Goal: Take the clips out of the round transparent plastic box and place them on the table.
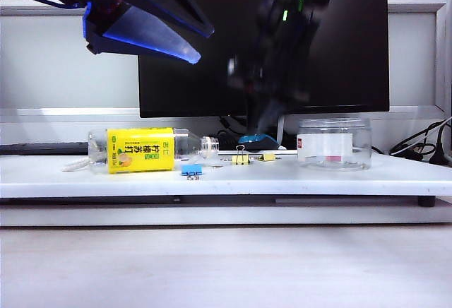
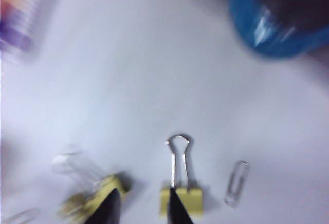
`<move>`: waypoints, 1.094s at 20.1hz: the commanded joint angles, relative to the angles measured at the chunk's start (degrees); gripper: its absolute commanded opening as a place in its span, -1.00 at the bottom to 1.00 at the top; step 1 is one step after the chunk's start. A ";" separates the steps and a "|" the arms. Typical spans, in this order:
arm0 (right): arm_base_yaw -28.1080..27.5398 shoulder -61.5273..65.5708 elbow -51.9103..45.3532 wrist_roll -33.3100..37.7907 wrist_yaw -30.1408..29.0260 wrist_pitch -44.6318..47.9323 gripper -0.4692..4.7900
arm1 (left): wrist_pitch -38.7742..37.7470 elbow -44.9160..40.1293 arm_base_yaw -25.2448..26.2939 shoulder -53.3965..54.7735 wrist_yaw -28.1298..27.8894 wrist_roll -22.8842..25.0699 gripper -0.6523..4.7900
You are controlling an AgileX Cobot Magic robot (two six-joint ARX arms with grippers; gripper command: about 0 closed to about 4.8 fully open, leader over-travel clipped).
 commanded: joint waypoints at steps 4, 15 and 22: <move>0.09 -16.57 0.44 -3.41 -3.37 0.61 -0.36 | 5.68 1.70 0.04 -4.24 -3.39 -3.85 -0.08; 0.09 -43.89 0.02 -7.06 -3.41 -11.45 -0.43 | 4.02 1.77 0.02 -35.98 -19.30 -4.09 -0.08; 0.09 -61.90 -13.05 -7.43 -0.63 -13.03 -0.51 | -7.28 1.77 0.02 -57.24 -33.57 -4.09 -0.08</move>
